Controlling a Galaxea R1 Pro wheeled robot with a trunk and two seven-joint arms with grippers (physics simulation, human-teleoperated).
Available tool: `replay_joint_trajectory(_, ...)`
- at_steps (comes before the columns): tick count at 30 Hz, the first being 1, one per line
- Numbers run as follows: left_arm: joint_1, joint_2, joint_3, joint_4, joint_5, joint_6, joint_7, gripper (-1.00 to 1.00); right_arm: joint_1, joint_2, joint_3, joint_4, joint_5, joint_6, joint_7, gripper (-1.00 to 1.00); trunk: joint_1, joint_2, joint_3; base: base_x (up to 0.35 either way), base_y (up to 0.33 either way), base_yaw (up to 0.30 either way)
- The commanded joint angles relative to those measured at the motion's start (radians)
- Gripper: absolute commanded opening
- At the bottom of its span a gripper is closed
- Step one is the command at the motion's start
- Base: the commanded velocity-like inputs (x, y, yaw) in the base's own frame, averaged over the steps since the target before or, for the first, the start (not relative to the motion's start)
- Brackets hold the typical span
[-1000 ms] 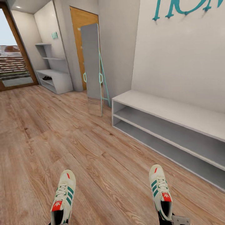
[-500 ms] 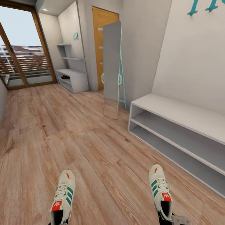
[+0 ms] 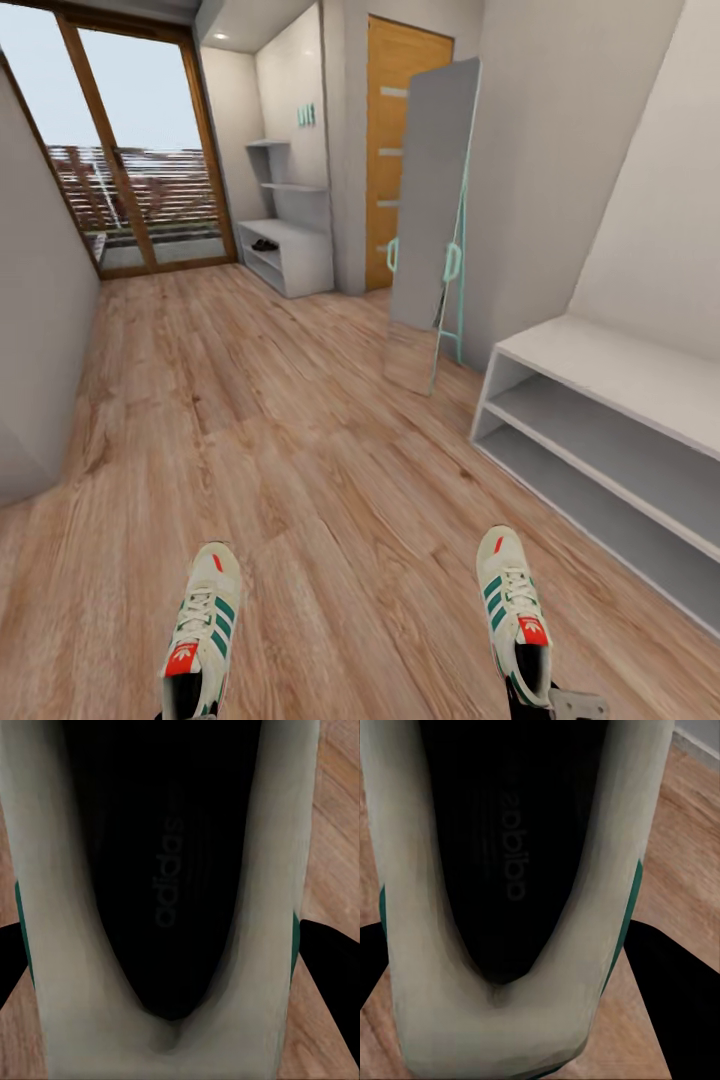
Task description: Pick up the two gym shoes and the two sandals from the corridor floor and place them onto the hallstand (shoe rack) in the corridor, making sure they are on the rack and not on the floor. Arrange them so the two gym shoes are next to each other and the two sandals are next to each other.
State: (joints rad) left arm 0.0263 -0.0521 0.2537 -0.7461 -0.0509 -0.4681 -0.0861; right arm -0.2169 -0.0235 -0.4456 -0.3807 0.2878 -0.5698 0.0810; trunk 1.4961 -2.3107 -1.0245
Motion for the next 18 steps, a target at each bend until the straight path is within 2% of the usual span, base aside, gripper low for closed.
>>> replay_joint_trajectory(1,0.0,-0.002,0.007,-0.001,-0.005,-0.001,-0.009,-1.0,-0.001,0.001,-0.008,0.0,0.004,-0.004,0.008,-1.0,0.0,0.0,-0.001,0.281,0.21,0.273)
replay_joint_trajectory(10,0.0,-0.002,0.006,-0.001,-0.006,-0.001,-0.009,-1.0,-0.001,0.001,-0.008,0.0,0.004,-0.004,0.008,-1.0,0.0,0.0,-0.001,0.281,0.207,0.273)
replay_joint_trajectory(18,0.0,-0.002,0.001,-0.001,-0.007,-0.001,-0.009,-1.0,-0.001,0.001,-0.008,0.0,0.004,-0.004,0.008,-1.0,0.0,0.0,-0.001,0.324,0.054,0.274)
